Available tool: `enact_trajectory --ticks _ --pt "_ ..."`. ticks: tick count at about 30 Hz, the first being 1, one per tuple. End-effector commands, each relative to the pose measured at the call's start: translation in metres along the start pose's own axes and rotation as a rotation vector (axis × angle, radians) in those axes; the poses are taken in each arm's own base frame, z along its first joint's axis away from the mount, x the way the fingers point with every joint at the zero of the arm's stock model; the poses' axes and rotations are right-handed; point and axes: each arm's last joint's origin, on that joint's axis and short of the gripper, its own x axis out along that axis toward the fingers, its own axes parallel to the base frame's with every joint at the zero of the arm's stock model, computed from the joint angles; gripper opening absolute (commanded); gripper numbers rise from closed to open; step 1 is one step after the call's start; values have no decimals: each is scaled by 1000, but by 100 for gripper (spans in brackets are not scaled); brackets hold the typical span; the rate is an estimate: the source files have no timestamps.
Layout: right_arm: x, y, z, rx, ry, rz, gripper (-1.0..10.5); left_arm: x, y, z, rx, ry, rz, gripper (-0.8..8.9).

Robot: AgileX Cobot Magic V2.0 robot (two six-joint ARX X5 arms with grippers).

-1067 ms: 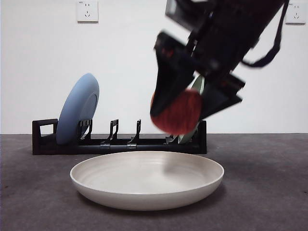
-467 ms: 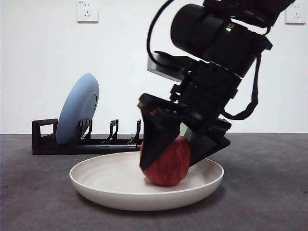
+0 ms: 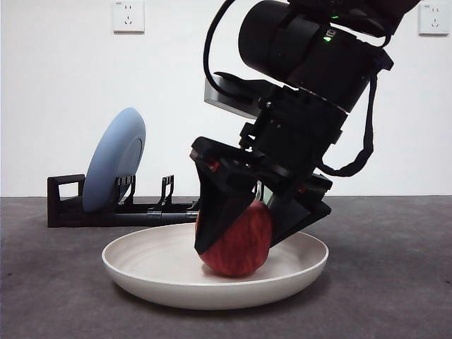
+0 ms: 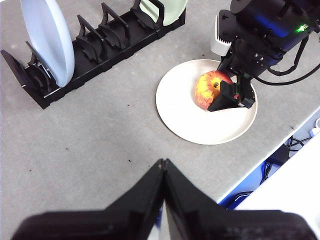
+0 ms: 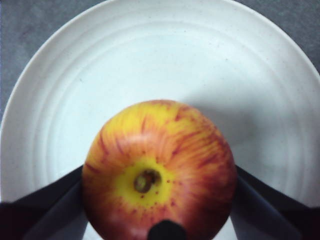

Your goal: Take the yellow plate from the plate rack,put the plate on the table,take the apple from the table,put the apple in the plate

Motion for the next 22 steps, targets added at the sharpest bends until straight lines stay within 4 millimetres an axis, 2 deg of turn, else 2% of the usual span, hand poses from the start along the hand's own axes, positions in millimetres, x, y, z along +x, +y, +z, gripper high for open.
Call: enact_trajectory --ticks 1,9,14,18,22 --pt "4 1 -4 28 22 0 480 1 0 0 7 -1 1 -7" --pt "-4 3 11 30 -1 -3 482 1 0 -1 11 13 4 -7" --pt "-21 6 30 25 19 -26 480 1 0 -3 16 25 6 -7" --pt "-51 11 43 -11 52 -52 472 1 0 -3 20 25 6 -7" --pt "-100 17 49 -23 45 -80 465 1 0 -3 38 25 6 -7"
